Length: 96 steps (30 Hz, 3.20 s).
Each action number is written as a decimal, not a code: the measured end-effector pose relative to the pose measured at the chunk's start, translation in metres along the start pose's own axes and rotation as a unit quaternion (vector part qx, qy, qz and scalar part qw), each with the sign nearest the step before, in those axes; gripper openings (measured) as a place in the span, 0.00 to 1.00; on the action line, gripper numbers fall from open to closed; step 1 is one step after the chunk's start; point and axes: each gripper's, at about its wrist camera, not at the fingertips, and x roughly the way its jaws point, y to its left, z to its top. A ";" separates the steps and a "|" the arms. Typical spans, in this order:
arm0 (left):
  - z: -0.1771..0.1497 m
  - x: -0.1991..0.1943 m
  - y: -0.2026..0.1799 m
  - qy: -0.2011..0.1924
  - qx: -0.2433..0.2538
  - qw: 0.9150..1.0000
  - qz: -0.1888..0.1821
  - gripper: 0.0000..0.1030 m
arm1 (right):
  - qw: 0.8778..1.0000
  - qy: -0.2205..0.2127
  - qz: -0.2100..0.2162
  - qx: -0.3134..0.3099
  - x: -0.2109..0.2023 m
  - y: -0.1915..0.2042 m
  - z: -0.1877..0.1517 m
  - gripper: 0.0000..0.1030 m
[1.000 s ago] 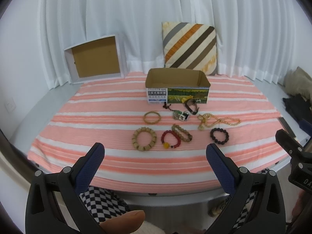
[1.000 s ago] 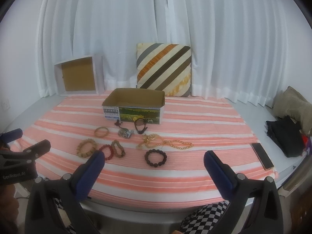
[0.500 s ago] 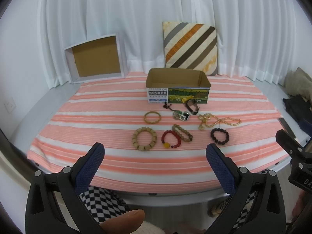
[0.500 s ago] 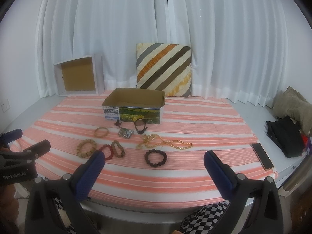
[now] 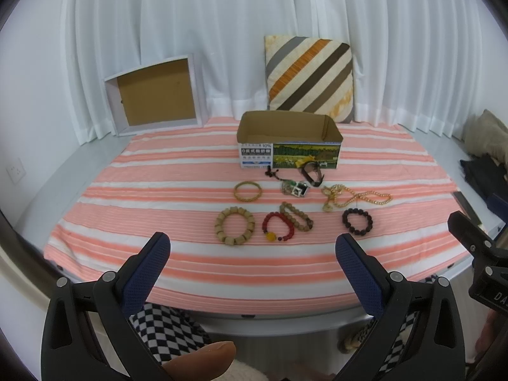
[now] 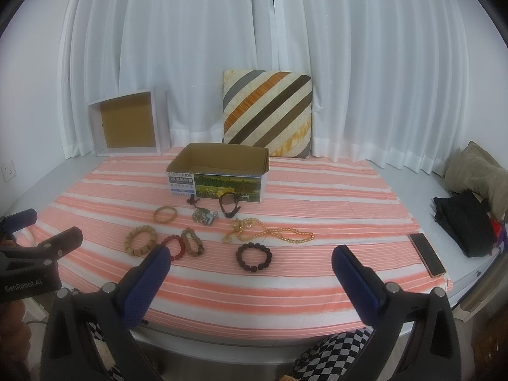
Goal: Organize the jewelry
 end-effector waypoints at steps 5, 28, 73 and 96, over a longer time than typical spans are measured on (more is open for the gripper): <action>0.001 0.000 0.000 0.000 0.000 1.000 0.000 1.00 | 1.000 0.001 0.001 0.000 0.001 0.000 0.000 1.00; 0.002 0.000 0.001 0.001 -0.001 1.000 0.001 1.00 | 1.000 0.002 0.000 0.000 0.001 -0.002 0.000 1.00; -0.031 0.157 0.035 0.086 -0.021 0.996 -0.007 1.00 | 0.999 0.036 0.014 0.012 0.149 -0.043 -0.050 1.00; -0.056 0.256 0.052 0.158 -0.027 0.987 0.003 1.00 | 0.987 0.155 0.046 -0.020 0.252 -0.015 -0.093 1.00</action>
